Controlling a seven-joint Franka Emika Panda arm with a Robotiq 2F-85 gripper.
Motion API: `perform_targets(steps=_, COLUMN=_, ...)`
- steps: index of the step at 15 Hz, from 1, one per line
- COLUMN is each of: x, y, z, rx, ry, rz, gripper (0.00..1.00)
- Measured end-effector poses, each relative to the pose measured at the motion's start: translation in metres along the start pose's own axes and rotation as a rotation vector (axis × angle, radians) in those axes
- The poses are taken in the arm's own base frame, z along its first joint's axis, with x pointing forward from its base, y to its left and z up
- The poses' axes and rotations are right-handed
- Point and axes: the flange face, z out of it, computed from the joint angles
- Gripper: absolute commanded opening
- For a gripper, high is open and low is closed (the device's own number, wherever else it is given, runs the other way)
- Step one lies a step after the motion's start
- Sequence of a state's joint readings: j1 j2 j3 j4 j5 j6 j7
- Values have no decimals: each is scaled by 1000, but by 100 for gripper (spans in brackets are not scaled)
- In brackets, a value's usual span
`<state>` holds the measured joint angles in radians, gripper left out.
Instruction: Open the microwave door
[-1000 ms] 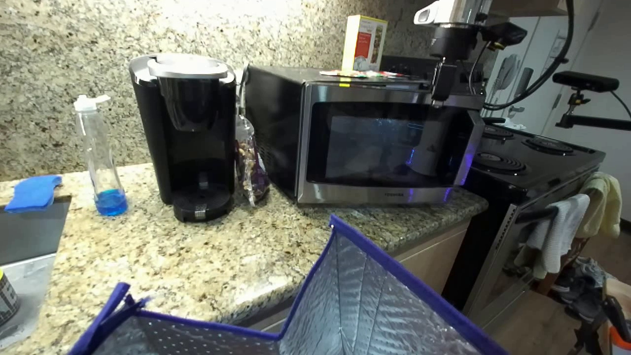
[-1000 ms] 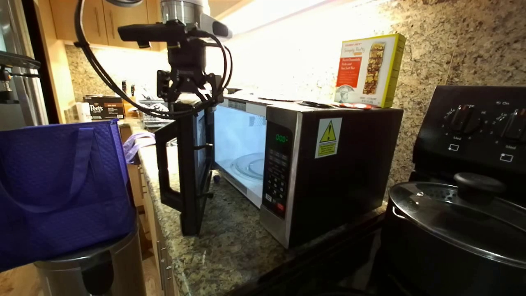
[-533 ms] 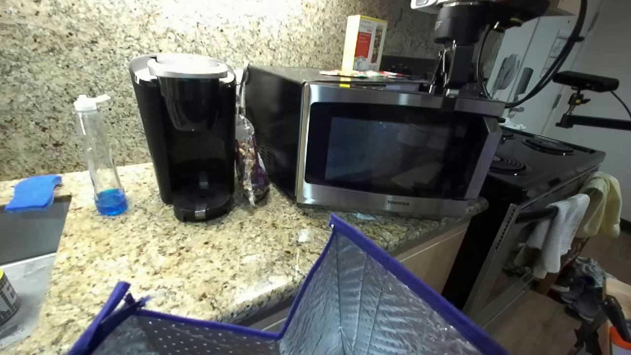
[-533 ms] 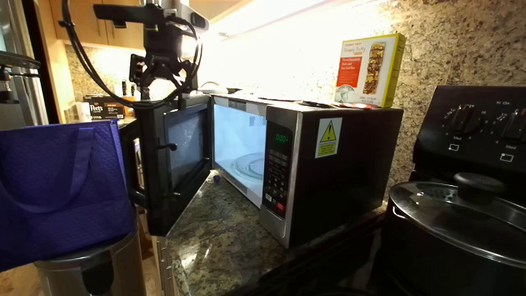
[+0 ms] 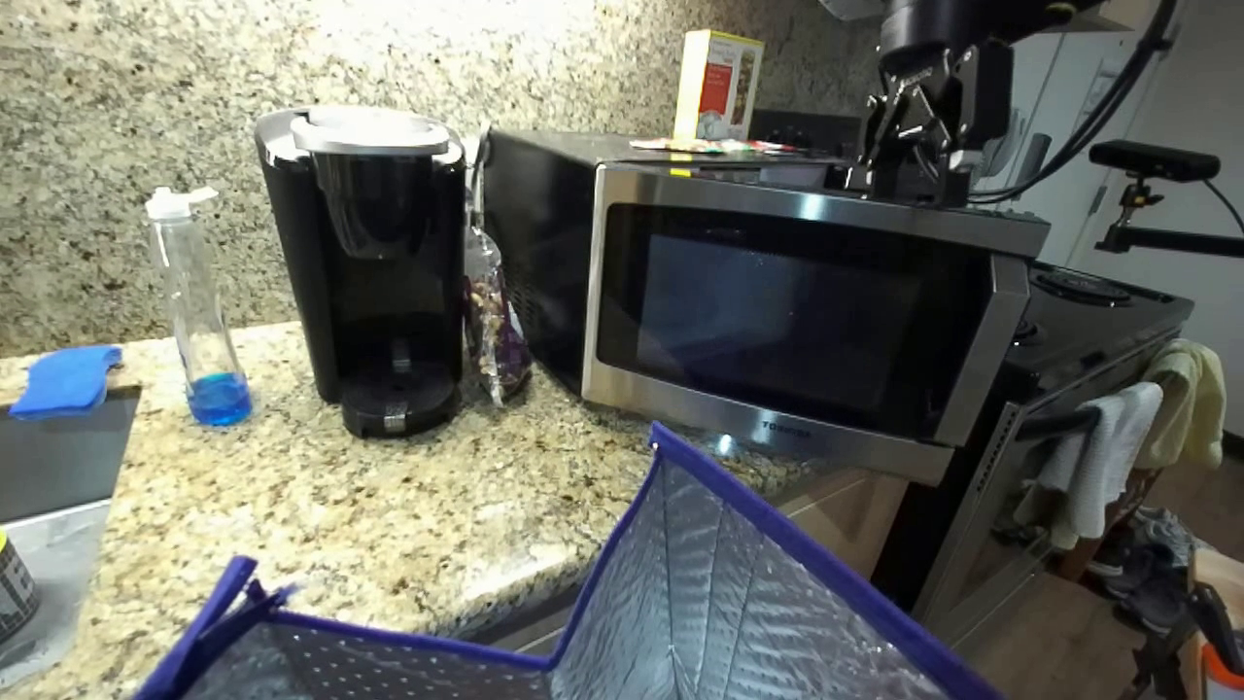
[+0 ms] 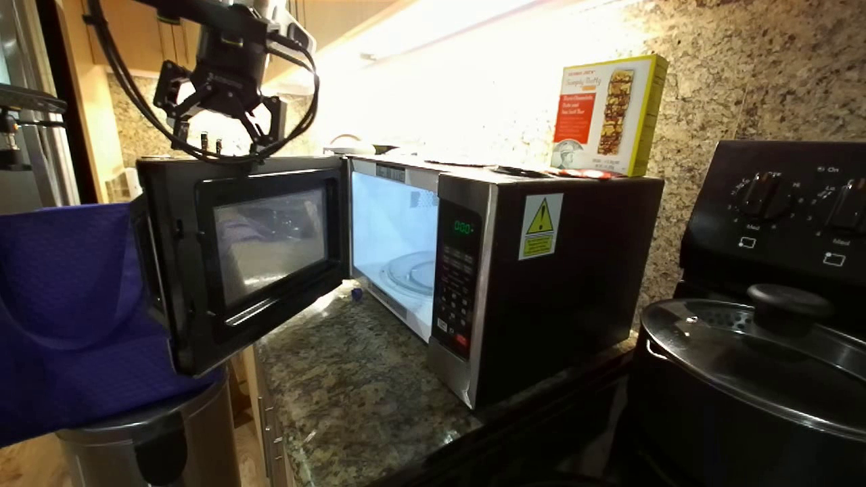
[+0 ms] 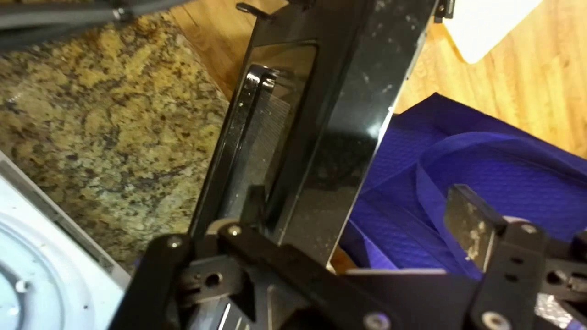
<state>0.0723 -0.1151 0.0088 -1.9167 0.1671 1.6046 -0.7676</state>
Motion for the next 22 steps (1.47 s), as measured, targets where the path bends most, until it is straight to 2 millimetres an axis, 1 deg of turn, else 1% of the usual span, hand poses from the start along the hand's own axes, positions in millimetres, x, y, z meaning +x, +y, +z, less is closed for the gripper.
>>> perform_targets(steps=1, x=0, y=-3, z=-1, rx=28, ry=3, rz=-36, gripper=100)
perform_targets(steps=3, x=0, y=-4, z=-5, rx=30, ry=11, rz=-32, gripper=100)
perform_targets(steps=6, x=-5, y=6, z=-20, rx=-25, ry=83, rz=71, gripper=100)
perform_targets(steps=9, x=-20, y=9, z=-38, rx=-78, ry=163, rz=194, gripper=100)
perform_targets(steps=12, x=-49, y=5, z=-52, rx=-109, ry=234, rz=328, gripper=100)
perform_targets(steps=15, x=-87, y=5, z=-60, rx=-119, ry=292, rz=473, gripper=100)
perform_targets(steps=19, x=-138, y=11, z=-61, rx=-119, ry=355, rz=677, gripper=100)
perform_targets(steps=22, x=-169, y=14, z=-60, rx=-133, ry=385, rz=834, gripper=100)
